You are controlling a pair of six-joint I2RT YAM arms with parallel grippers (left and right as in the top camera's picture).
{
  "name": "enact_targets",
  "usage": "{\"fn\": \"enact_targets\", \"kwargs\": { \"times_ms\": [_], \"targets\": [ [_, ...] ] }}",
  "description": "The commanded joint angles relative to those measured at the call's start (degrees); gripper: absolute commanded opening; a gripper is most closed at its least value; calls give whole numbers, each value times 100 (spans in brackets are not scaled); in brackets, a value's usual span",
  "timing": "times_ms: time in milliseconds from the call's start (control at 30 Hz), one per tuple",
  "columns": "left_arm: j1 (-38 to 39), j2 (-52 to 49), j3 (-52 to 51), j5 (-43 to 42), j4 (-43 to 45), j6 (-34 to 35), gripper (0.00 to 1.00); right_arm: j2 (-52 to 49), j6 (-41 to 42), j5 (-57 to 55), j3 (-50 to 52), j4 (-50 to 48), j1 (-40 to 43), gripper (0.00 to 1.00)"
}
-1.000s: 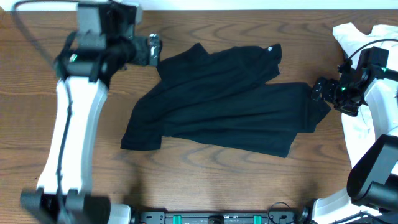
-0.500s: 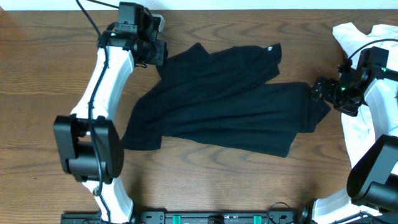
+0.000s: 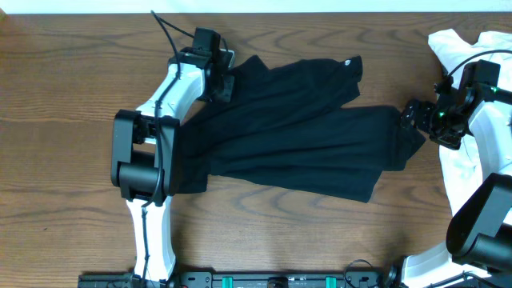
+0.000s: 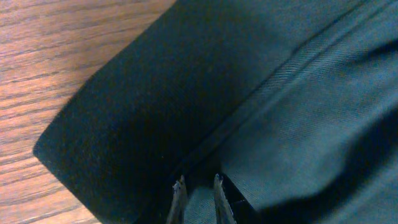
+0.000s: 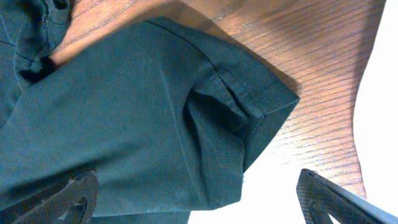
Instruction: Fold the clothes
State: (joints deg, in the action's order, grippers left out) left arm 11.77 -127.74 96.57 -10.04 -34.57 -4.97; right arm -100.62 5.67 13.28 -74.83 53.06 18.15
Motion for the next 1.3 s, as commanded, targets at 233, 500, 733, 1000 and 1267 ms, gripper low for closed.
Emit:
{"fn": "enact_targets", "kwargs": {
  "times_ms": [233,500,733,1000,1267],
  "targets": [
    [-190,-398,101,1897,-225,765,14,20,4,24,-4,4,4,99],
    [-859,-409,72,2122,-776,2385,11,20,4,26,-4,7,4,99],
    [-1346,-369,72,1709,-1209,2970,6,20,4,24,-4,4,4,99],
    [-1307,444,81,1303,-1204,2970,6,20,4,24,-4,4,4,99],
    [-1130,1462,79,1303,-1167,2817,16,20,4,24,-4,4,7,99]
  ]
}}
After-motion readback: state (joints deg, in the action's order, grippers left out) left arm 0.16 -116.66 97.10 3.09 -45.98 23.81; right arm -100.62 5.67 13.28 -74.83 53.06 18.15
